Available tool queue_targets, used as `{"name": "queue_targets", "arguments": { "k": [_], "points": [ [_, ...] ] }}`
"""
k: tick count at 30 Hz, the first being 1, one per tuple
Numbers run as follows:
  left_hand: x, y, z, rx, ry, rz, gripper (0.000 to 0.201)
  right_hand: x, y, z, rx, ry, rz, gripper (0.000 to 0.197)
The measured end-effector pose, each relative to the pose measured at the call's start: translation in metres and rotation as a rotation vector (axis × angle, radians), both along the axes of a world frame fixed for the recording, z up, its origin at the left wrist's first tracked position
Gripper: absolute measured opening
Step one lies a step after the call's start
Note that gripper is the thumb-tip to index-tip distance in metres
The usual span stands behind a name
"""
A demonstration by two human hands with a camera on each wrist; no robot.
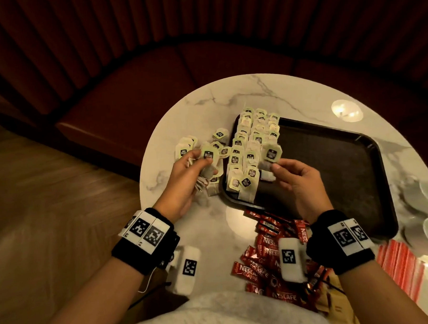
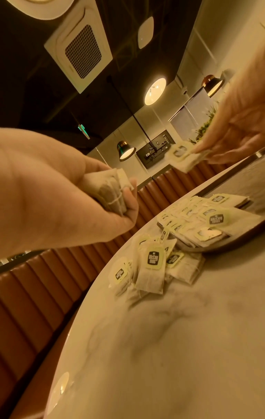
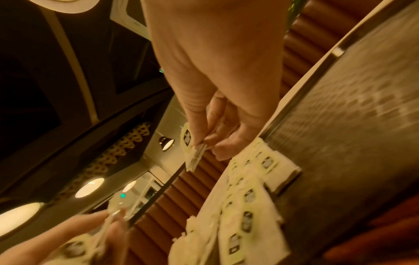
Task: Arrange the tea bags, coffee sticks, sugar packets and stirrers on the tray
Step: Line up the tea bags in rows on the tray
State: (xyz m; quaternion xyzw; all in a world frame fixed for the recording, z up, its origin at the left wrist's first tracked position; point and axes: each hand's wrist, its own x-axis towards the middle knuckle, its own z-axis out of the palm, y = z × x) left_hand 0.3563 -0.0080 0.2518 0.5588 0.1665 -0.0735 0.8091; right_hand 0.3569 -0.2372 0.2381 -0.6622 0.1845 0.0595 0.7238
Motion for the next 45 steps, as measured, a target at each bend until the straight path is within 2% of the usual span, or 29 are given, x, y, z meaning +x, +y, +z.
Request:
{"name": "queue_targets", "arguments": {
  "k": [3,5,8,11,14,18,24,31,36,38,41,45],
  "points": [
    [-0.003,0.003,-0.005,0.029,0.017,-0.006,0.014,0.002,-0.021,-0.017,-0.127,0.076,-0.054,0.013],
    [-0.005,0.002,-0.007,0.025,0.033,-0.017,0.011,0.003,-0.028,-0.029,-0.167,0.151,-0.045,0.013],
    [-0.007,0.000,-0.008,0.020,0.048,-0.038,0.017,0.007,-0.031,-0.051,-0.301,0.222,-0.006,0.008],
    [-0.009,-0.001,-0.009,0.020,0.063,-0.045,0.029,0.013,-0.032,-0.065,-0.423,0.251,0.033,0.005],
    [-0.009,0.000,-0.011,0.037,0.072,-0.039,0.026,0.021,-0.031,-0.066,-0.475,0.228,0.042,0.010],
    [-0.010,0.002,-0.010,0.043,0.092,-0.041,0.015,0.030,-0.024,-0.061,-0.423,0.223,0.117,0.020],
    [-0.011,0.002,-0.012,0.042,0.088,-0.045,0.013,0.035,-0.016,-0.058,-0.372,0.203,0.154,0.036],
    [-0.010,0.002,-0.011,0.000,0.078,-0.037,0.018,0.033,-0.016,-0.061,-0.340,0.250,0.125,0.038],
    [-0.008,-0.003,-0.011,0.016,0.082,-0.028,0.015,0.024,-0.015,-0.048,-0.563,0.138,0.126,0.031],
    [-0.007,-0.005,-0.012,0.036,0.077,-0.043,0.013,0.016,-0.007,-0.034,-0.527,0.041,0.165,0.027],
    [-0.004,-0.013,-0.013,0.069,0.073,-0.074,0.015,0.001,0.016,-0.005,-0.371,-0.076,0.309,0.017],
    [-0.001,-0.022,-0.009,0.085,0.086,-0.103,0.016,-0.013,0.040,0.013,-0.160,-0.144,0.396,0.035]
  ]
}}
